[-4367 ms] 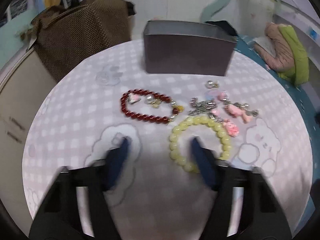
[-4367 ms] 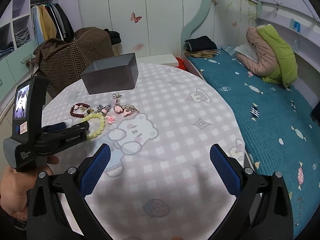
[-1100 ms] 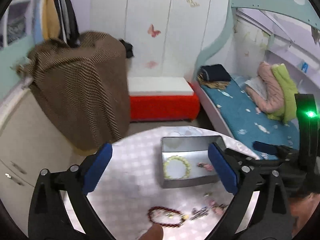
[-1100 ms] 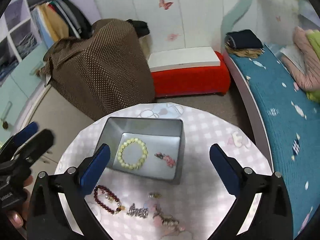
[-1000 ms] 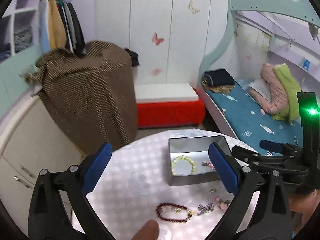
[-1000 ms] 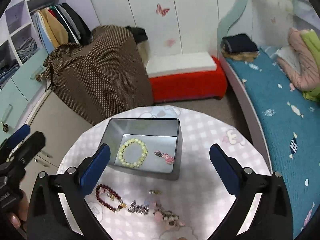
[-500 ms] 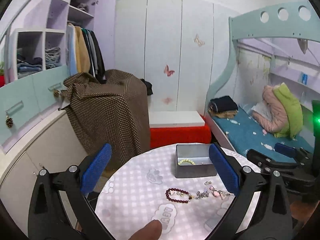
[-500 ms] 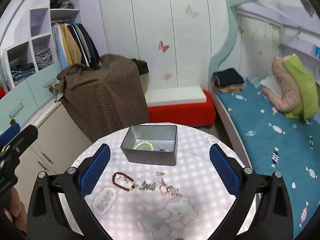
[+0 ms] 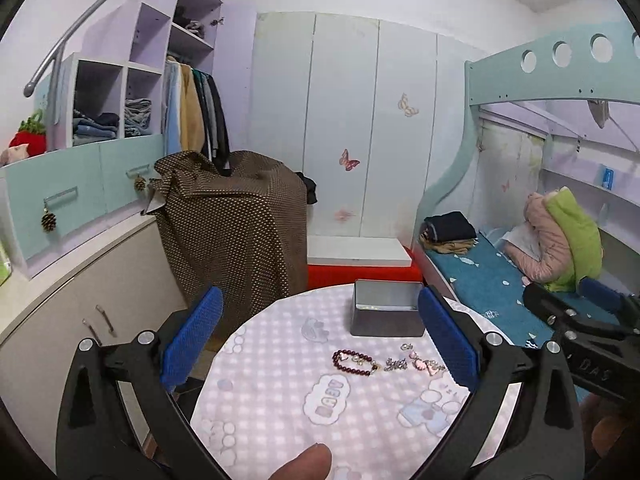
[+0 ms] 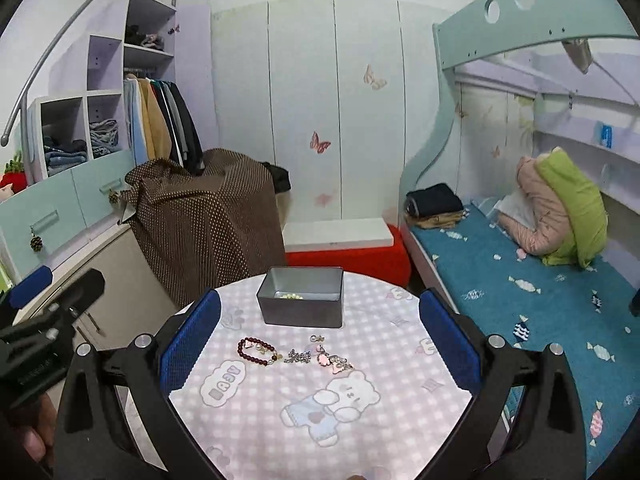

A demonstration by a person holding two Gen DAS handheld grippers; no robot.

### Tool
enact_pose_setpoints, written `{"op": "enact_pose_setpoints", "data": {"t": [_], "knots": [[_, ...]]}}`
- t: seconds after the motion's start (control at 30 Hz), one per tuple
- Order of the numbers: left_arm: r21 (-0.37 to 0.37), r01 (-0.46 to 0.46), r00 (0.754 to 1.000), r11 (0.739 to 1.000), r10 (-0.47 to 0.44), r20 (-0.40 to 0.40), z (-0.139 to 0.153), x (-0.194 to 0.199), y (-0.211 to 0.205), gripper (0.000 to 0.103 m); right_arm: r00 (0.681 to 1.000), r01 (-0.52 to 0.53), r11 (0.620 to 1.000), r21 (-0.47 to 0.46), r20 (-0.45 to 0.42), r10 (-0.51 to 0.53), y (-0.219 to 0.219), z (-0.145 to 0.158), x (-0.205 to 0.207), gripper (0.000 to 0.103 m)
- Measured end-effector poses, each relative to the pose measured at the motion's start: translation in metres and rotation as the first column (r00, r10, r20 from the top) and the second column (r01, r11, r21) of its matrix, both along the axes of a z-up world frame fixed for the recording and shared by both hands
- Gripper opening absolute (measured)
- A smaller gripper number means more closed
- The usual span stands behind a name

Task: Organize jewelry
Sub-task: 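Pull both tools back from the grey box toward the remaining jewelry, then grasp the red bead bracelet with the left tool and lift it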

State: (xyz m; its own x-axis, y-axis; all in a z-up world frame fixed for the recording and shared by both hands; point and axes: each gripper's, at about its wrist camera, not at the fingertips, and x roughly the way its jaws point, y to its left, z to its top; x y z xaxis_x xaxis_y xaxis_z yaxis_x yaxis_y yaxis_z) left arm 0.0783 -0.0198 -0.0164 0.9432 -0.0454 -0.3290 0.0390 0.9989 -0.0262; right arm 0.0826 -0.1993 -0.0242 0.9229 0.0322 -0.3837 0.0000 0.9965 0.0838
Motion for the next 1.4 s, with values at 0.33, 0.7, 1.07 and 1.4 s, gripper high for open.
{"op": "enact_pose_setpoints", "data": {"t": [0.33, 0.7, 1.07, 1.4], "knots": [[-0.008, -0.015, 0.999, 1.000, 0.014, -0.041, -0.021, -0.012, 0.010, 0.098, 1.000, -0.012, 1.000, -0.027, 0.026, 0.013, 0.007, -0.010, -0.031, 0.095], [-0.001, 0.003, 0.990, 1.000, -0.003, -0.142, -0.068, 0.014, 0.012, 0.098, 0.999, 0.013, 0.999, -0.051, -0.051, -0.016, -0.004, -0.044, -0.014, 0.095], [0.053, 0.031, 0.945, 0.998, -0.012, -0.326, -0.141, 0.111, -0.007, 0.098, 0.983, 0.000, 0.998, -0.060, -0.182, -0.011, -0.012, -0.086, 0.024, 0.095], [0.070, 0.046, 0.868, 0.996, -0.005, -0.497, -0.198, 0.196, -0.017, 0.097, 0.967, -0.021, 0.999, -0.048, -0.255, 0.008, -0.016, -0.109, 0.057, 0.095]]}}
